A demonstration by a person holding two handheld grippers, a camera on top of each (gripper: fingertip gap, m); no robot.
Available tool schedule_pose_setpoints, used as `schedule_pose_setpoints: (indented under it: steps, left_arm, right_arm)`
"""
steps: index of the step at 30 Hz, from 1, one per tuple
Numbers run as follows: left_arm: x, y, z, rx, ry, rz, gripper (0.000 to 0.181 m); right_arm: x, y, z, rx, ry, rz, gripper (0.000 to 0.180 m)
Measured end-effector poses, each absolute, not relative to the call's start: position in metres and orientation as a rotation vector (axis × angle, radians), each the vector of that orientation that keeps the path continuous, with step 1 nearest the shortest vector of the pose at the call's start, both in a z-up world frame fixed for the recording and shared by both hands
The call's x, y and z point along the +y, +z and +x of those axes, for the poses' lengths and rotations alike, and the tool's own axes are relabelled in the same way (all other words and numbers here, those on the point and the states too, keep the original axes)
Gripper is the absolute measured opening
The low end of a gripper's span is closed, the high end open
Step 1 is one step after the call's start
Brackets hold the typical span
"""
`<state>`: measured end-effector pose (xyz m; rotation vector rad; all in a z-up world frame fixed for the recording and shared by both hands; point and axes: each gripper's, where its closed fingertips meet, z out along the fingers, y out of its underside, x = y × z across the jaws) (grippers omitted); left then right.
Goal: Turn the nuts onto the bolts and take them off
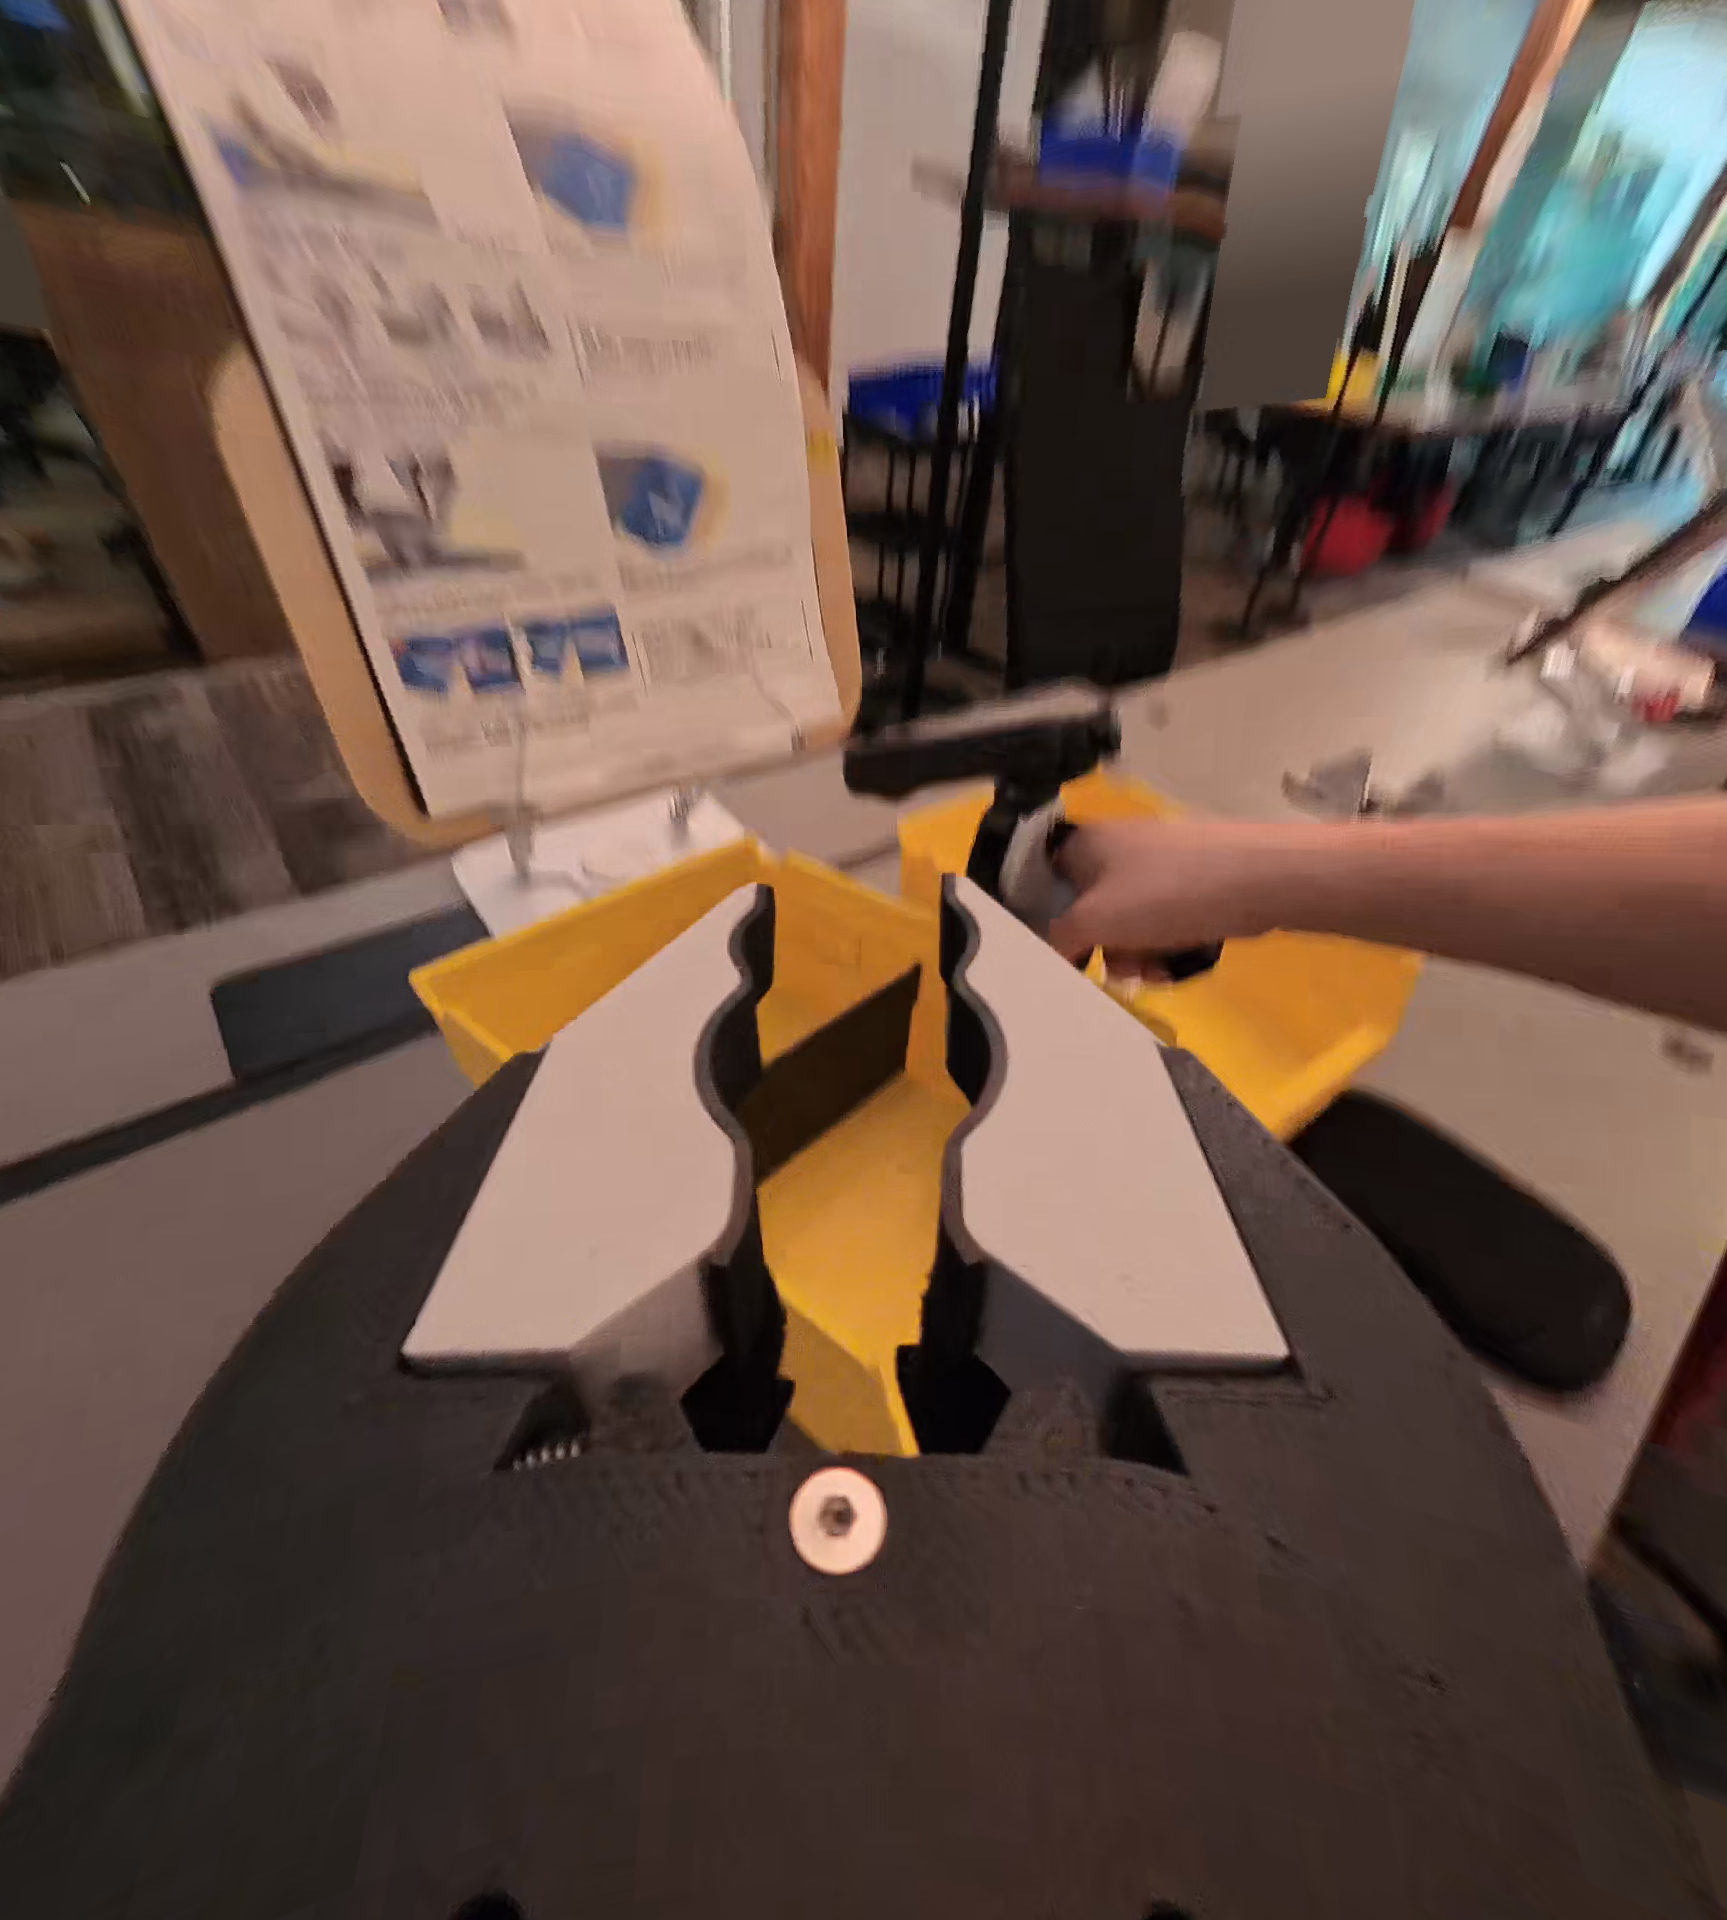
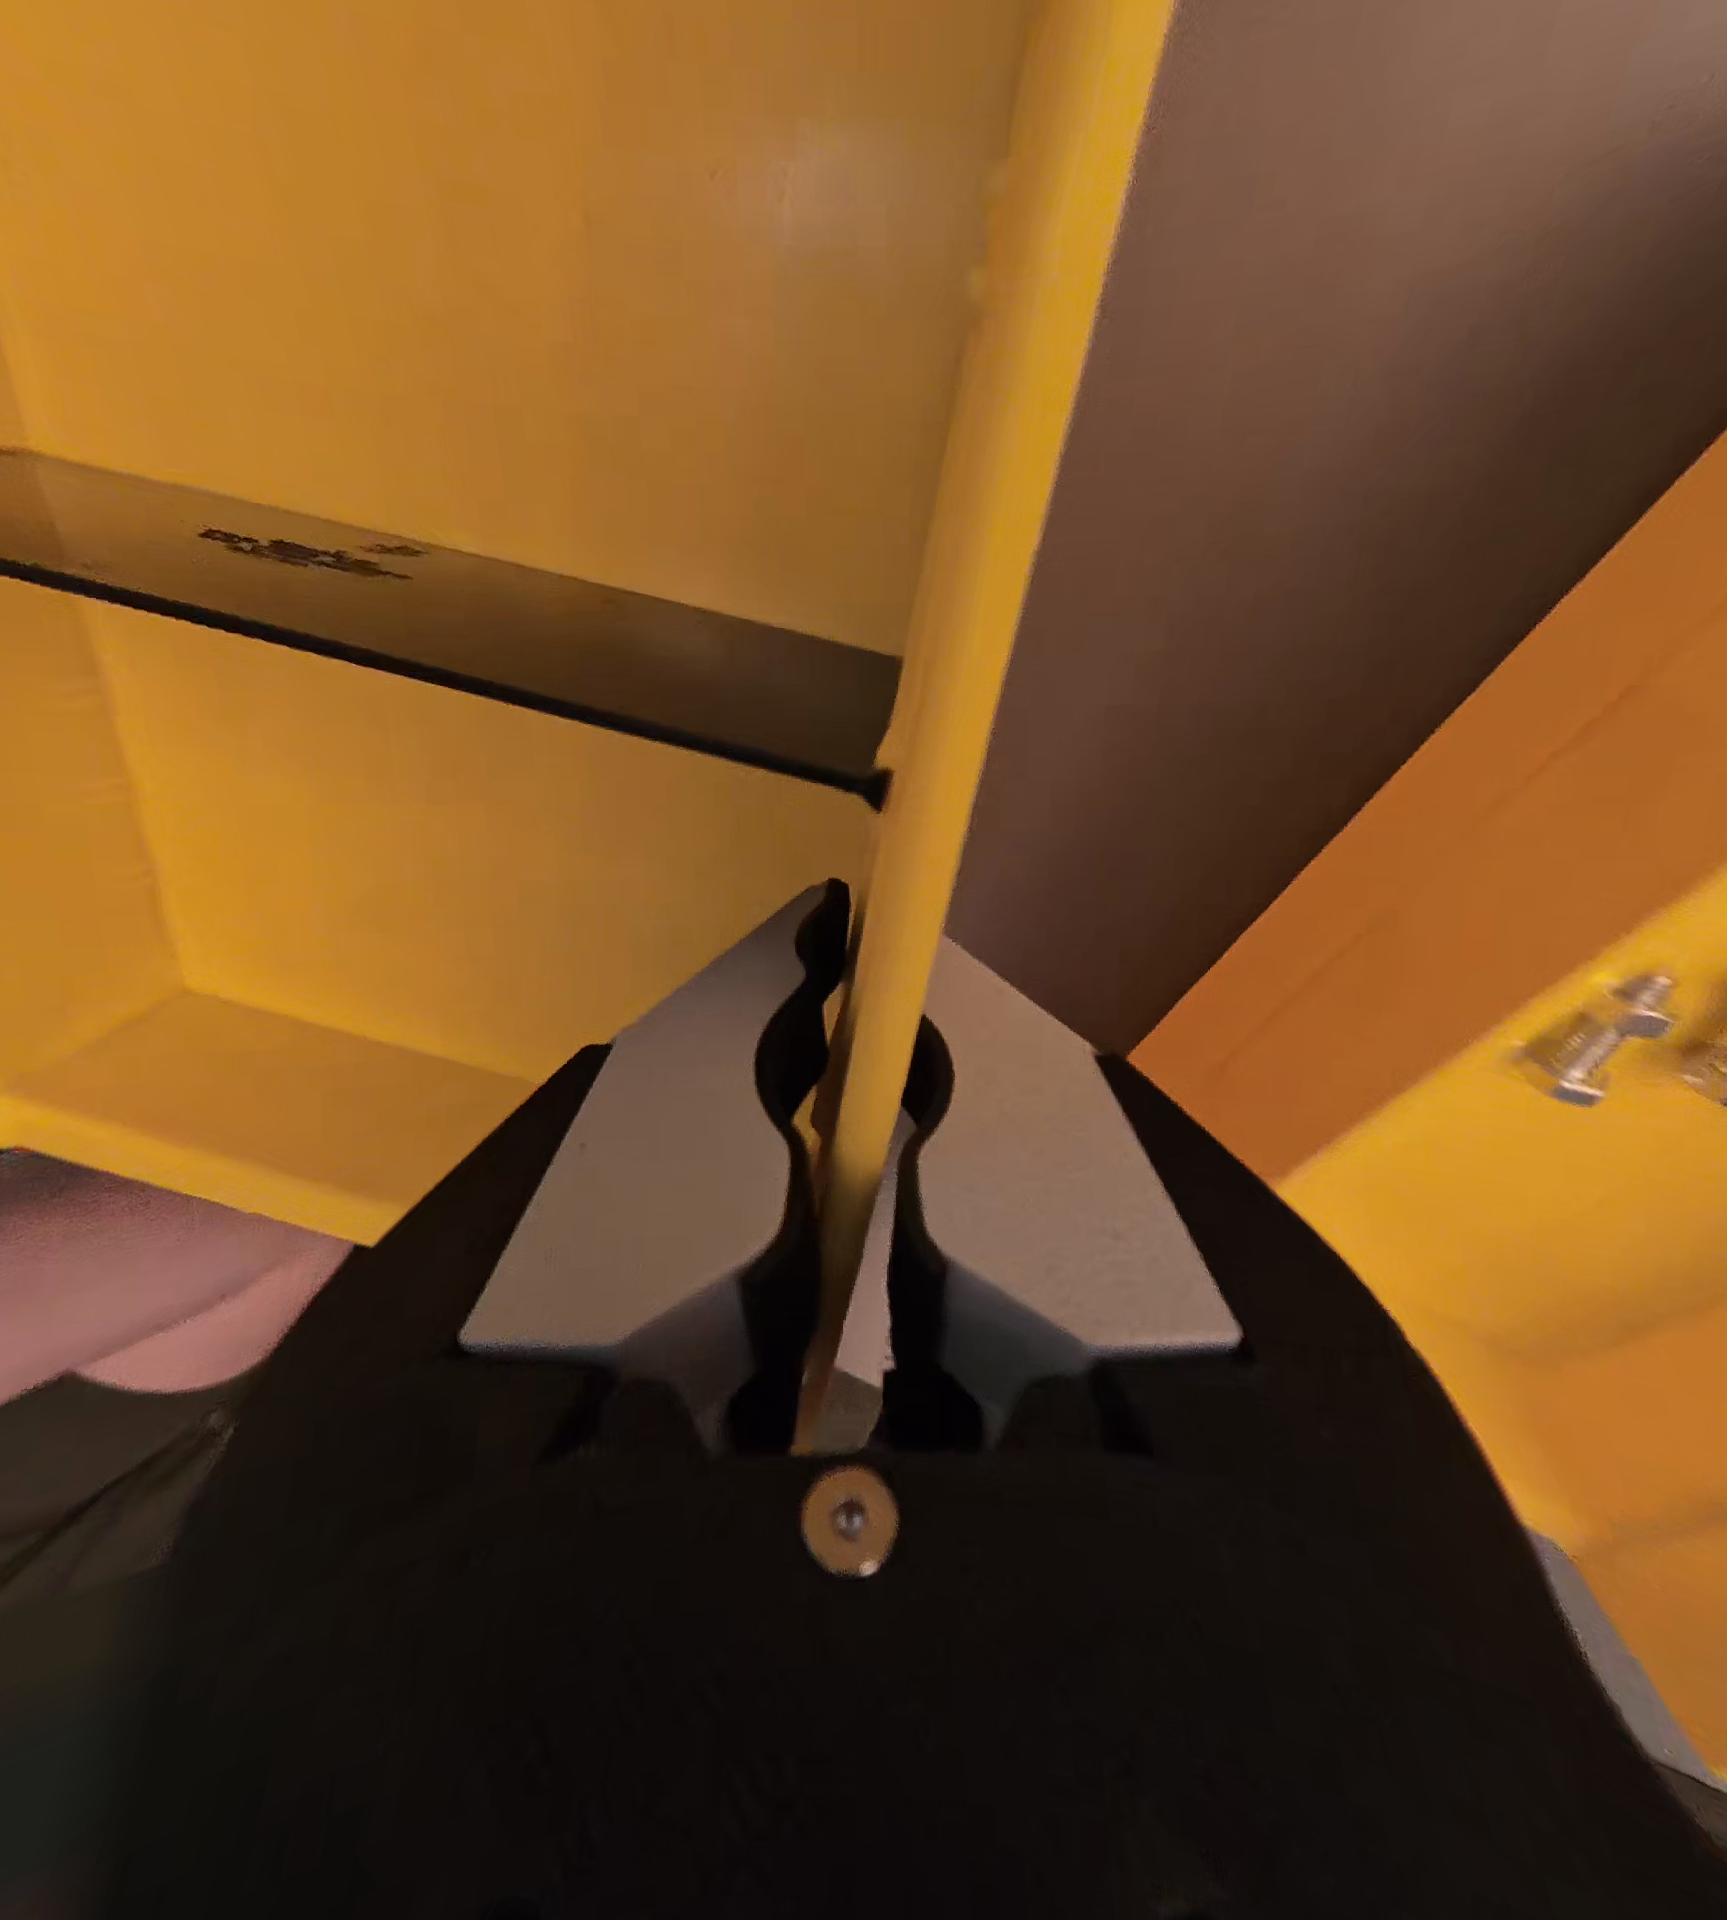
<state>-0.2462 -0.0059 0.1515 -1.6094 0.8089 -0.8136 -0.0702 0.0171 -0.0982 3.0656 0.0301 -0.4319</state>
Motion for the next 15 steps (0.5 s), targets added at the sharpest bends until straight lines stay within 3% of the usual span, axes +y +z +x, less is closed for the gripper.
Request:
schedule_pose_setpoints:
  steps: [3, 6, 9, 15]
  left_arm:
    - [-0.015, 0.197, -0.279, 0.585, -0.913, -1.404, 0.039]
    - [-0.023, 0.210, -0.298, 0.517, -0.964, -1.349, 0.069]
    - [-0.017, 0.191, -0.288, 0.559, -0.971, -1.457, 0.083]
    - [0.002, 0.134, -0.206, 0.782, -1.054, -1.698, 0.083]
  right_arm:
    - [0.011, -0.055, -0.062, 0.112, -0.455, 3.107, 0.001]
    - [-0.007, -0.007, -0.036, 0.058, -0.562, 3.140, 0.001]
    - [-0.037, 0.038, 0.016, -0.067, -0.626, 3.201, 0.003]
    - [-0.118, 0.093, 0.175, -0.557, -0.493, 3.356, 0.002]
